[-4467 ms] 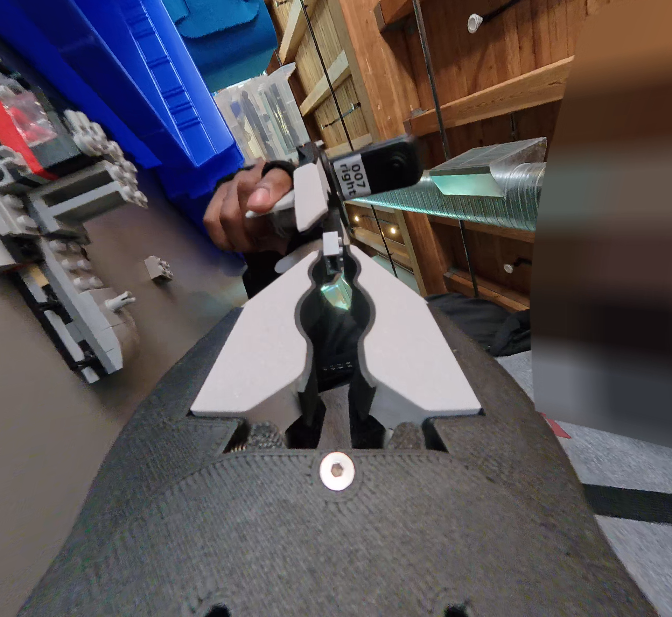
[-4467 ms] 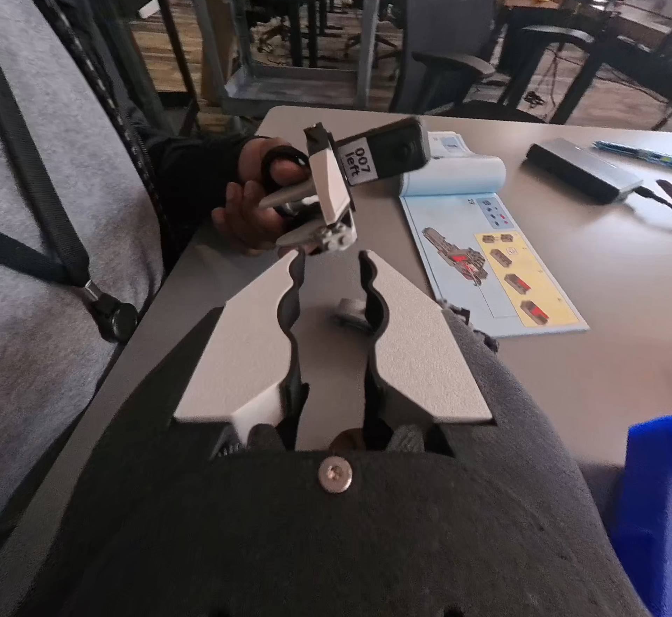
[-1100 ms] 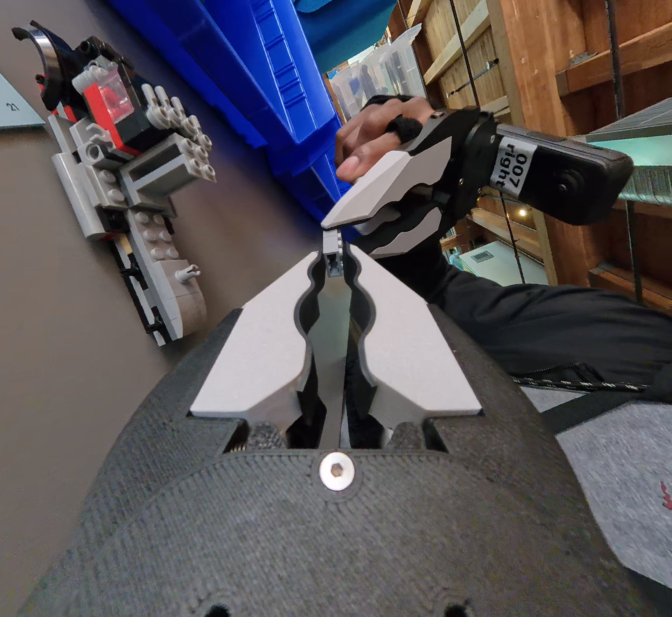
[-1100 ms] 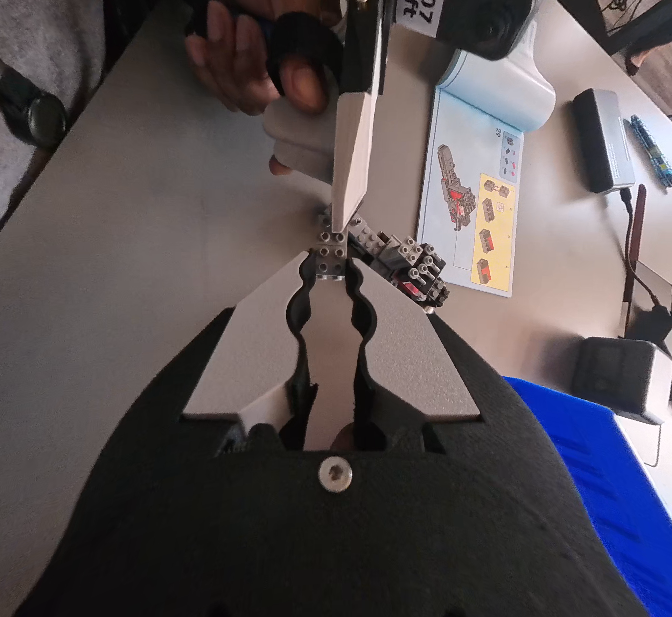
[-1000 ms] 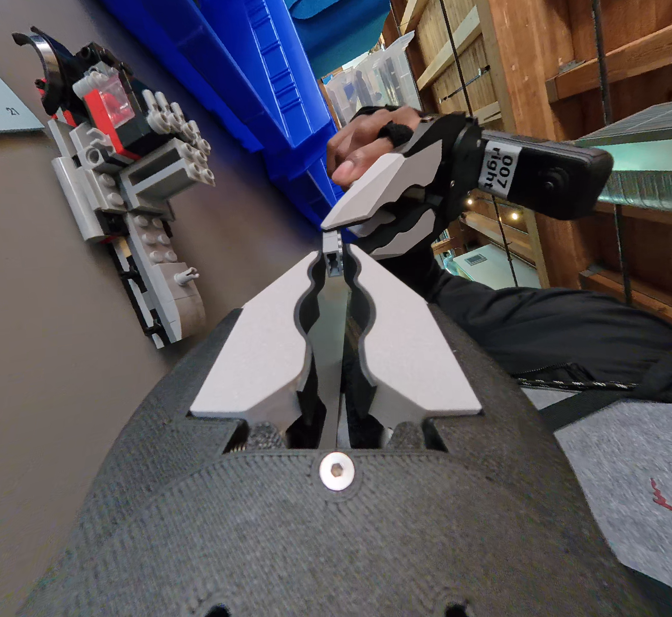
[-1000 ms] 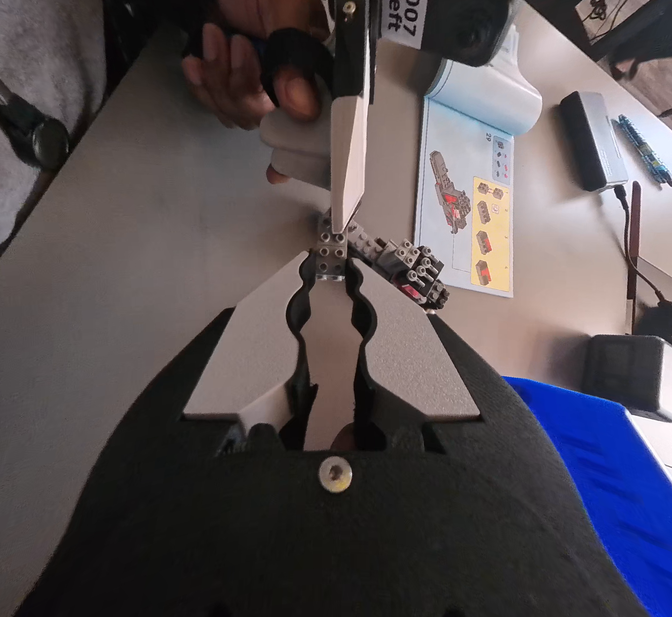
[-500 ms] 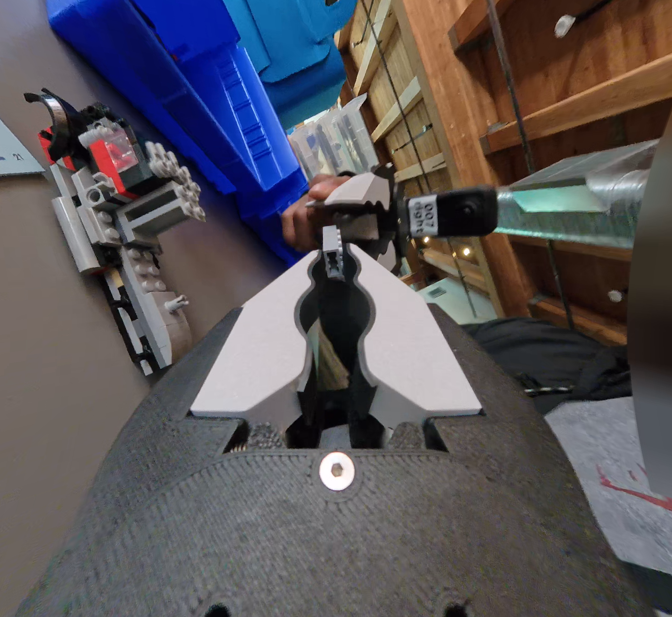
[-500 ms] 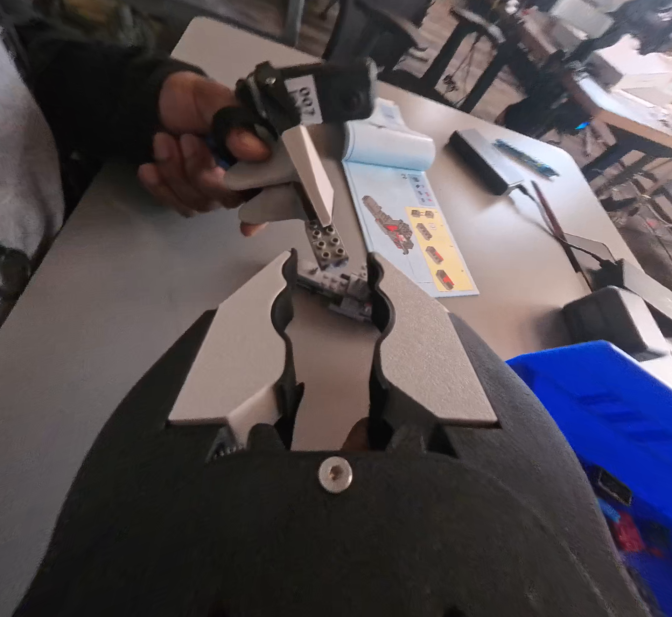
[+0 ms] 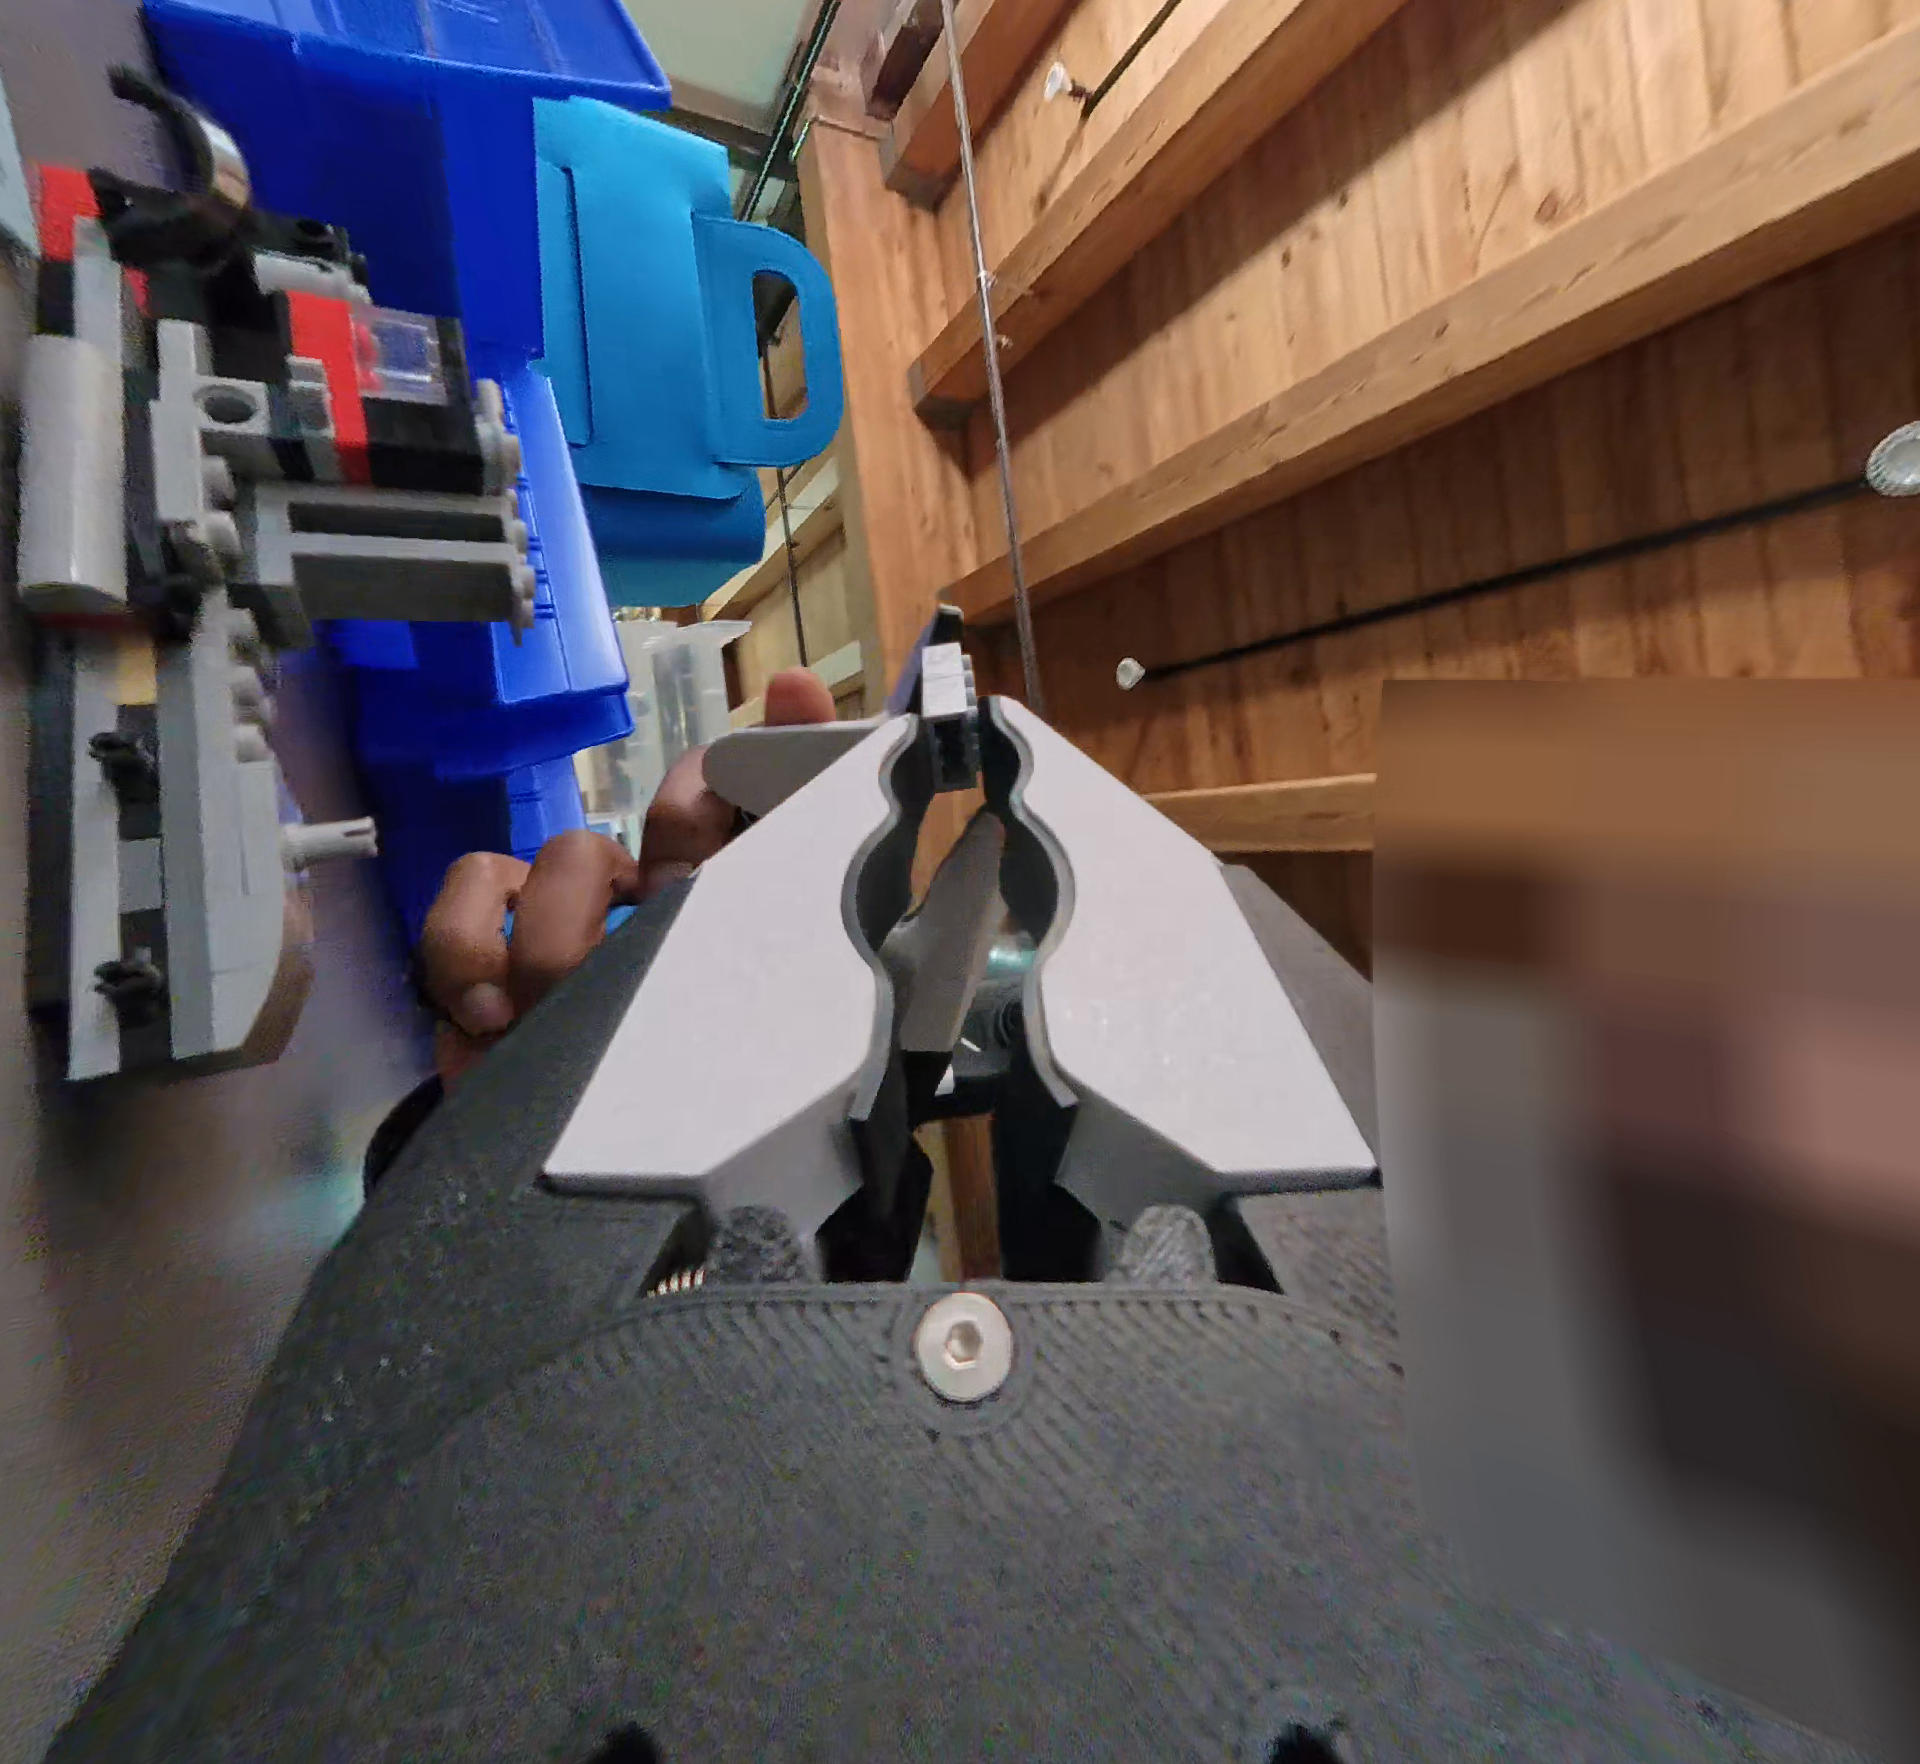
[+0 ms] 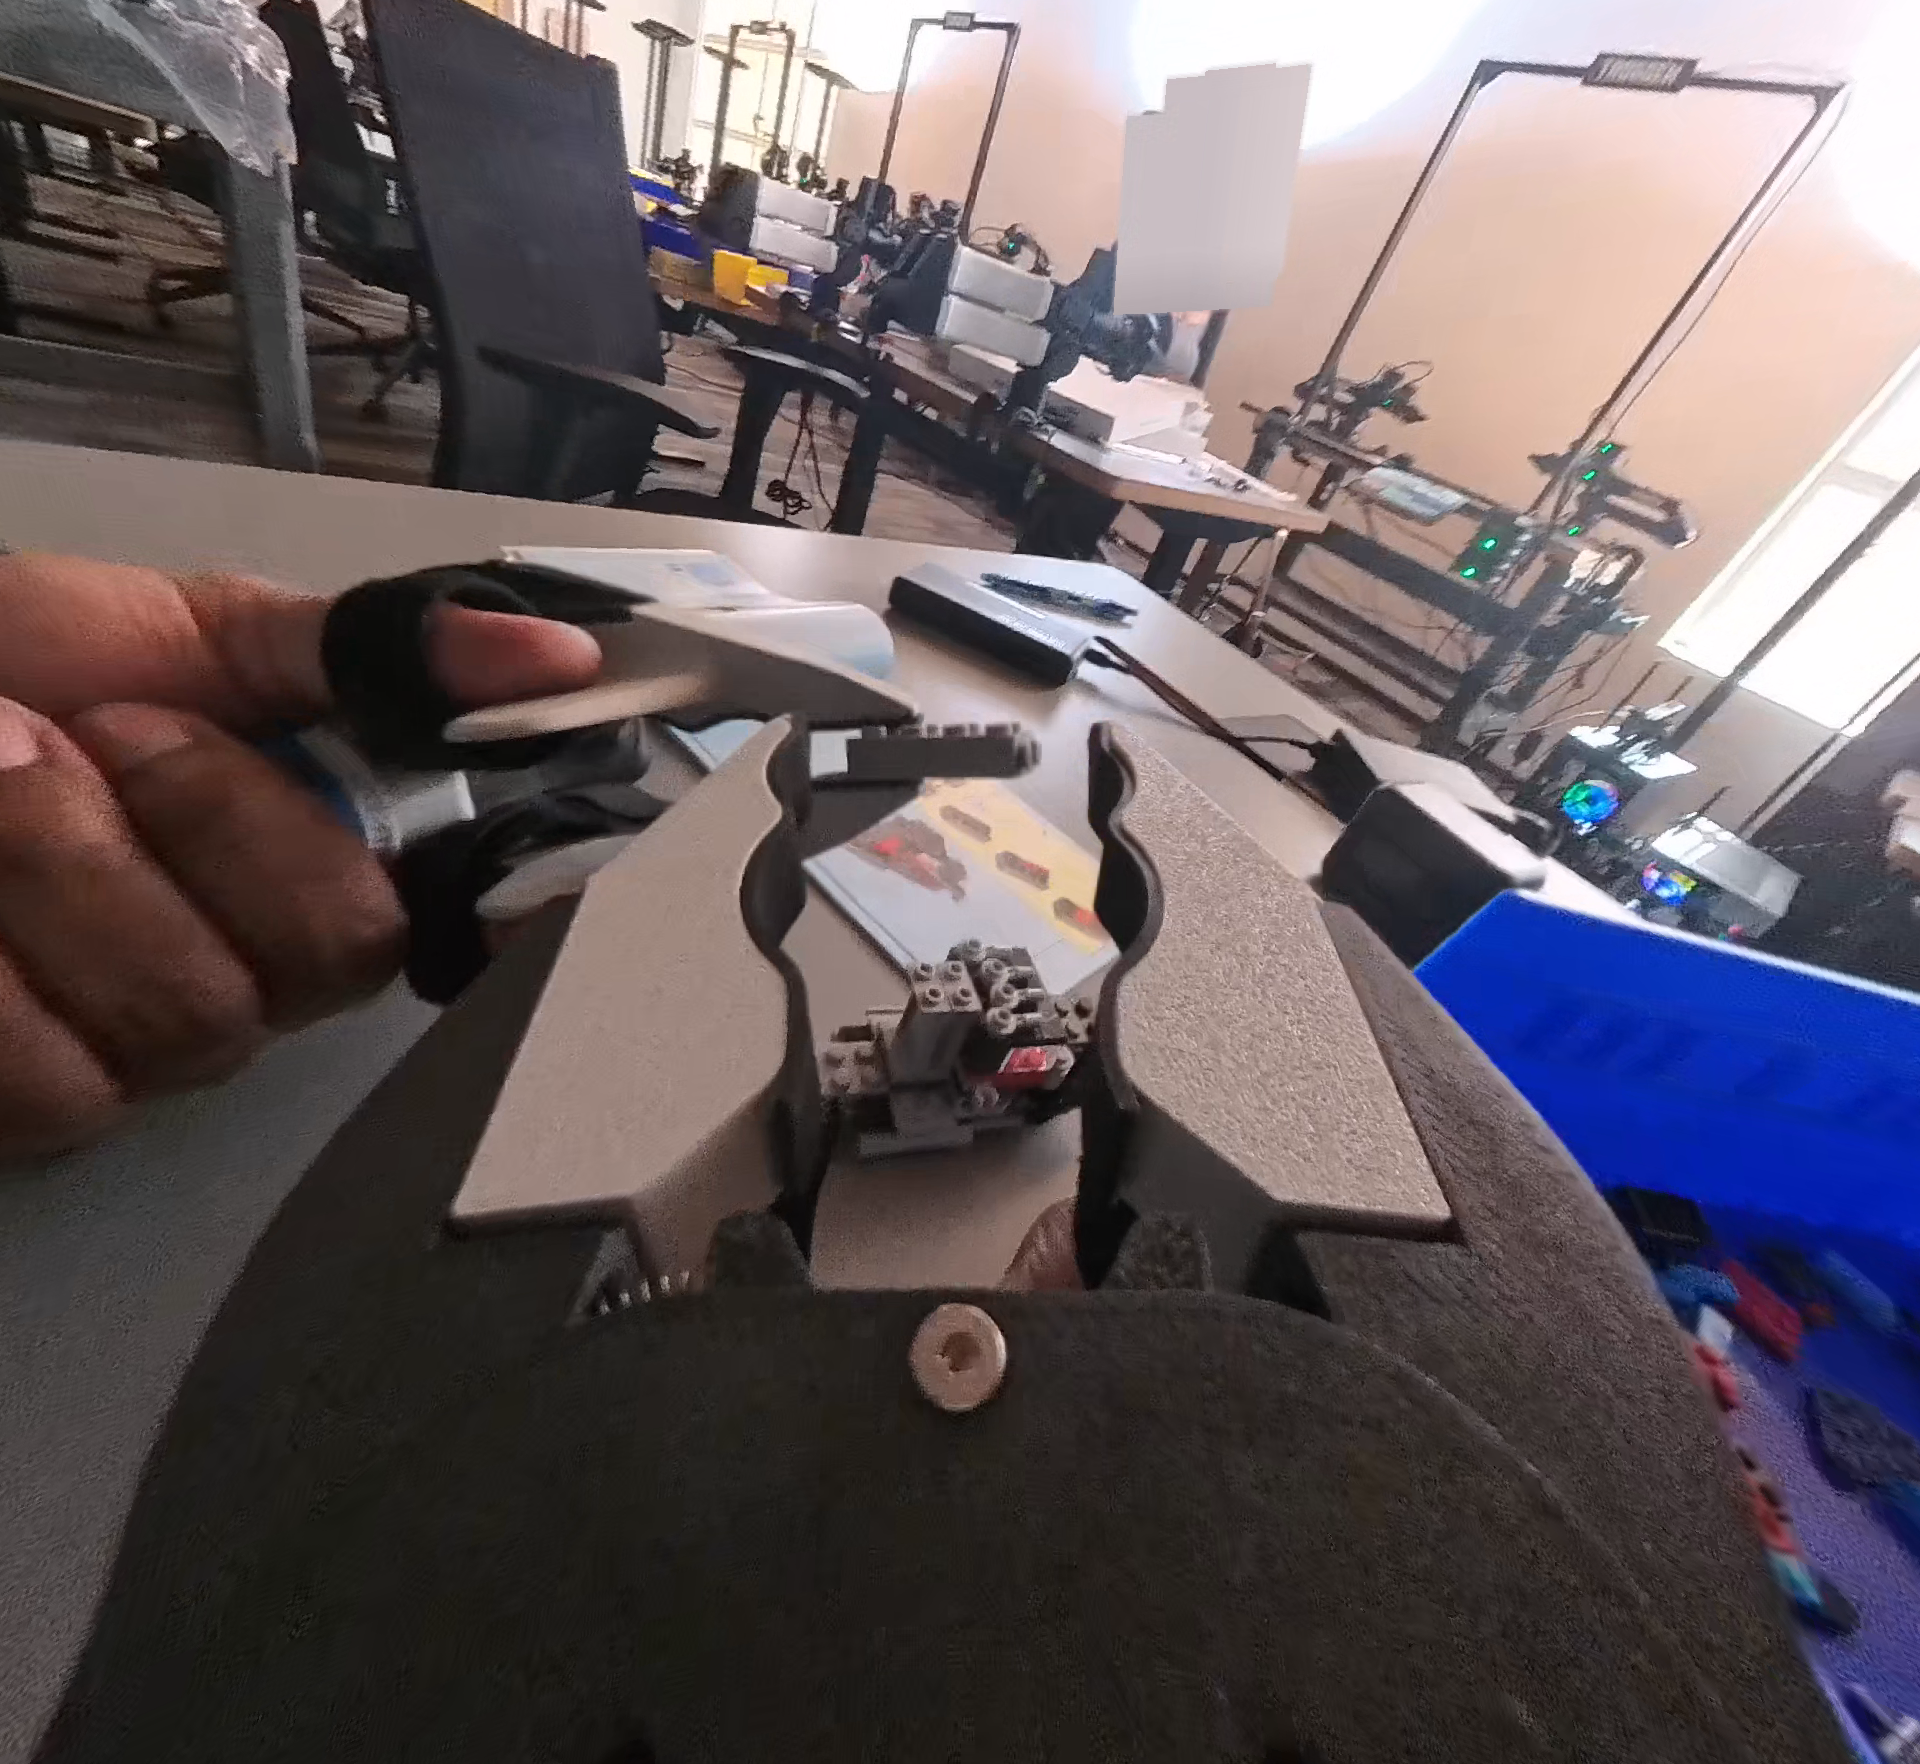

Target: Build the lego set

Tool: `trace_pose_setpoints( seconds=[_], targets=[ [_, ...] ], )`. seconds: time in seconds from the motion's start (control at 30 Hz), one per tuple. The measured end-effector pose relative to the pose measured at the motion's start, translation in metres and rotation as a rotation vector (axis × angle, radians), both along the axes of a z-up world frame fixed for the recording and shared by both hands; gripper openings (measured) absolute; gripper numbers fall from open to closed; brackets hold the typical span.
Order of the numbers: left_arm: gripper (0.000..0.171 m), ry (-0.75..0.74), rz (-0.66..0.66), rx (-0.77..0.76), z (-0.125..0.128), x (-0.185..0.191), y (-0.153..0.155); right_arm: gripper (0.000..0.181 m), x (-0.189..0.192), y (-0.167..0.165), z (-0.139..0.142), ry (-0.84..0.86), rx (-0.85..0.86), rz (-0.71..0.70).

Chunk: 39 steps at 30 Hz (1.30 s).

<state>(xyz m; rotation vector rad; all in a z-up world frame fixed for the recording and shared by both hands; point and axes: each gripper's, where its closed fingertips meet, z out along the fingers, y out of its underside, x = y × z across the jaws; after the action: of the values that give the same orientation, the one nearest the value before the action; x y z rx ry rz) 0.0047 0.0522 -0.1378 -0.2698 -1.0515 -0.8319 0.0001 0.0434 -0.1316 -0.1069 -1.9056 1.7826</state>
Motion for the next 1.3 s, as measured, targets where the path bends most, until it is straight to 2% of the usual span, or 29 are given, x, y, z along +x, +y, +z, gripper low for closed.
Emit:
trace_pose_setpoints(
  seconds=[0.2, 0.47, 0.8, 1.1, 1.3],
  targets=[
    [0.011, -0.021, 0.022, 0.045, -0.002, -0.001, -0.005, 0.048, -0.001, -0.005, -0.007, 0.058, 0.066, -0.03],
    [0.011, -0.024, 0.044, 0.031, -0.003, -0.001, -0.005, 0.037, -0.002, -0.006, -0.009, 0.088, 0.078, -0.053],
    [0.011, -0.004, 0.054, -0.028, -0.002, 0.001, -0.001, 0.036, -0.001, -0.003, -0.008, 0.082, 0.063, -0.029],
    [0.011, 0.009, 0.061, -0.095, -0.002, 0.003, 0.001, 0.036, 0.001, -0.001, -0.008, 0.145, 0.094, -0.027],
    [0.011, 0.009, 0.072, -0.133, -0.005, 0.001, 0.0, 0.041, -0.001, -0.002, -0.01, 0.063, 0.073, -0.001]
  ],
)
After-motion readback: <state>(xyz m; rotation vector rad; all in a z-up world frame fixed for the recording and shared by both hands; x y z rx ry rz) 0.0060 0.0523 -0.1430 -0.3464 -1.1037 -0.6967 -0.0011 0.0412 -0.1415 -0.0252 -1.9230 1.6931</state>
